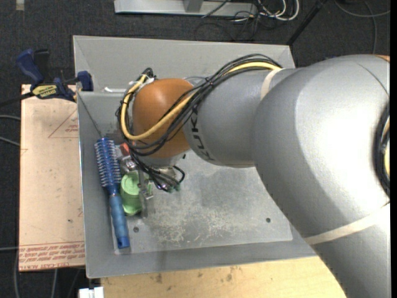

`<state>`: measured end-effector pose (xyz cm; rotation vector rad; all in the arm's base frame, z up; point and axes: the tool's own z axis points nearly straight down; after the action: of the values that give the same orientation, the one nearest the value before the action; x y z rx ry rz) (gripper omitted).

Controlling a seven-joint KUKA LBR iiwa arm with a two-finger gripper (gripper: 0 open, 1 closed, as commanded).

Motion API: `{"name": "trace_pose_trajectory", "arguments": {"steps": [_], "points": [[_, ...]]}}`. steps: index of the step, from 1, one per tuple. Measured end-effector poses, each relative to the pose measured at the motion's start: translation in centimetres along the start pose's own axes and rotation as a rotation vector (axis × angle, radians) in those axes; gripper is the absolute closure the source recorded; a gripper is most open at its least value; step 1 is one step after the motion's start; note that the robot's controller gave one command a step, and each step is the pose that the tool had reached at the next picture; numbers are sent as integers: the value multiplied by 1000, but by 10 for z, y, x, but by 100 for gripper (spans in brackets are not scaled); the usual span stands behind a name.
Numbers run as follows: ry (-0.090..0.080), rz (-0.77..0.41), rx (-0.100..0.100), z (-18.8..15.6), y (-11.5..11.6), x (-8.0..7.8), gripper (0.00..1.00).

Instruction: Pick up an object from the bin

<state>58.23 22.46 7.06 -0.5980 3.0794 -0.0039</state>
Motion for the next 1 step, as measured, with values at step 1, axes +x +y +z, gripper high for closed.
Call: {"name": "trace_pose_trajectory", "arguments": {"steps": [1], "points": [[5,-155,-4,0,20,75,0]]}}
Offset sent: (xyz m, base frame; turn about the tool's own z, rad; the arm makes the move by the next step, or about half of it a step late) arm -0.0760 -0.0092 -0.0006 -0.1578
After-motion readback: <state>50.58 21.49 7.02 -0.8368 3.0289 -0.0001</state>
